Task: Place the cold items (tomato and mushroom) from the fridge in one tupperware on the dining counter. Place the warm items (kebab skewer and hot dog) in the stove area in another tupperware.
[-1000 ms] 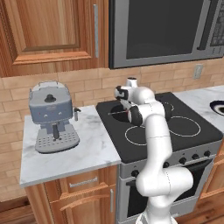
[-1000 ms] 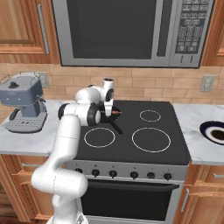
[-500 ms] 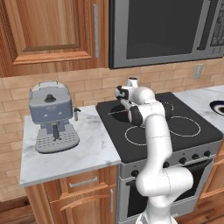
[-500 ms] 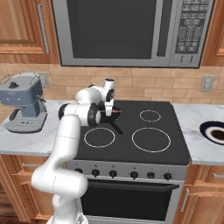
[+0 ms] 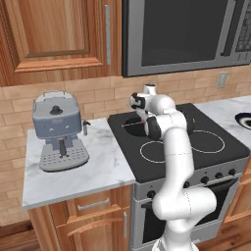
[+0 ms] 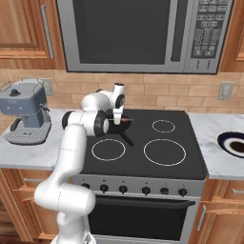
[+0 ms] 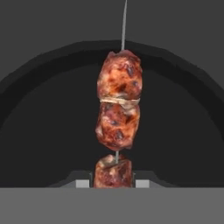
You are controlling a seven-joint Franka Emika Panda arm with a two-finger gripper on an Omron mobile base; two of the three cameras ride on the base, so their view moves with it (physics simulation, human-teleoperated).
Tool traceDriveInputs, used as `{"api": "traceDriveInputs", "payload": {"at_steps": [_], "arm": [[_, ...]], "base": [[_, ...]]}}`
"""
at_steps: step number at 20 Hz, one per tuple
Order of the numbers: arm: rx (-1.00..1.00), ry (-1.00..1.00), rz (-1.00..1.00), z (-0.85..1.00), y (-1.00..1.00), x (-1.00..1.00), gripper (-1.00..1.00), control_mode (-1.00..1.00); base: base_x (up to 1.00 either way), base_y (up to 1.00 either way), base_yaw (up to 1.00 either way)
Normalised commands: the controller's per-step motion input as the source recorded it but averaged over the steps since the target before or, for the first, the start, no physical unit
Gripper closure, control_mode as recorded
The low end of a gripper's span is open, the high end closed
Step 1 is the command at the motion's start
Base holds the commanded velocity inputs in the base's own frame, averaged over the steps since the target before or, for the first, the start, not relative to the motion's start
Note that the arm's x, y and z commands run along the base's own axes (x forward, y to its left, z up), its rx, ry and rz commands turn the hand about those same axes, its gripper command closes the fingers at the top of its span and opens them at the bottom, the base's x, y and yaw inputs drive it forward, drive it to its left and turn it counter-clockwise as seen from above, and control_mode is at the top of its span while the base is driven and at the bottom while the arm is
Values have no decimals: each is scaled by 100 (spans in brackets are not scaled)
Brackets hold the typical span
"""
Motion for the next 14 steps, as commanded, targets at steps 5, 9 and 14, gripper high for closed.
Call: {"api": "traceDriveInputs", "payload": {"at_steps": [5, 9, 14], "arm": [[0, -3, -14, 54, 0, -80, 100, -100], [0, -25, -14, 13, -2, -100, 100, -100], [0, -38, -8, 3, 0, -100, 100, -100]], "base": [[0, 0, 0], [0, 0, 0], [0, 0, 0]]}}
